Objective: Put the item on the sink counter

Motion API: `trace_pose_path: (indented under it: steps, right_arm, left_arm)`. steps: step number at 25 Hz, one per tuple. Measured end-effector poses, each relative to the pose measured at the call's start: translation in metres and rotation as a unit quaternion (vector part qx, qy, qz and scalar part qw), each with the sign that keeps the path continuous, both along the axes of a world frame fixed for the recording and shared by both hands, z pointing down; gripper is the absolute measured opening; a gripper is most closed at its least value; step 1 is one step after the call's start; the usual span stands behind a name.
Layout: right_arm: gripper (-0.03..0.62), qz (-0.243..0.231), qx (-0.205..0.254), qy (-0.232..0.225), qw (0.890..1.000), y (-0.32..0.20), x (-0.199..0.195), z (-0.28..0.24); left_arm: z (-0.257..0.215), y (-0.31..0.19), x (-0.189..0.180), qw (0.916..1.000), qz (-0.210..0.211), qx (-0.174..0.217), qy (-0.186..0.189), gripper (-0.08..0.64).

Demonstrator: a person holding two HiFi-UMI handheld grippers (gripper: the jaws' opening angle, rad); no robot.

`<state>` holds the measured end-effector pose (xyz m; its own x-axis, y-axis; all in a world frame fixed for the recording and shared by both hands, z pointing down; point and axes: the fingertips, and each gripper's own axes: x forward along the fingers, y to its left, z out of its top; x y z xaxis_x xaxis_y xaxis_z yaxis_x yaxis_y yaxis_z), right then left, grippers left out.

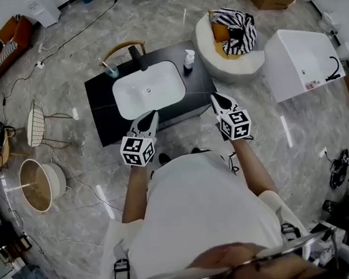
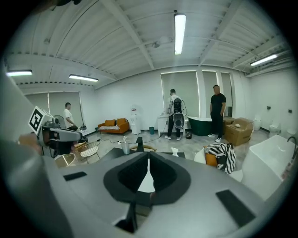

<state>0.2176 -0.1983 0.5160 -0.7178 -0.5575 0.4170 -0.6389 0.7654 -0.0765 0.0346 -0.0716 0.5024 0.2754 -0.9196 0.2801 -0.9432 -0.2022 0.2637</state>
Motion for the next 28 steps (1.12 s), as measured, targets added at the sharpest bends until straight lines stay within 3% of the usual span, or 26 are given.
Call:
trace_pose_path:
  steps: [8, 28]
  right_arm:
    - [0.006, -0.043, 0.006, -0.042, 0.998, 0.002, 0.021, -0.028]
    - [0.006, -0.048, 0.016, -0.08, 0.995, -0.005, 0.033, -0.052]
  left_arm:
    - [-0.019, -0.007, 0.026, 0.9996, -0.016, 0.024, -0.009, 0.003]
    - [-0.031, -0.007, 0.026, 0.999, -0.024, 0.036, -0.009, 0.003]
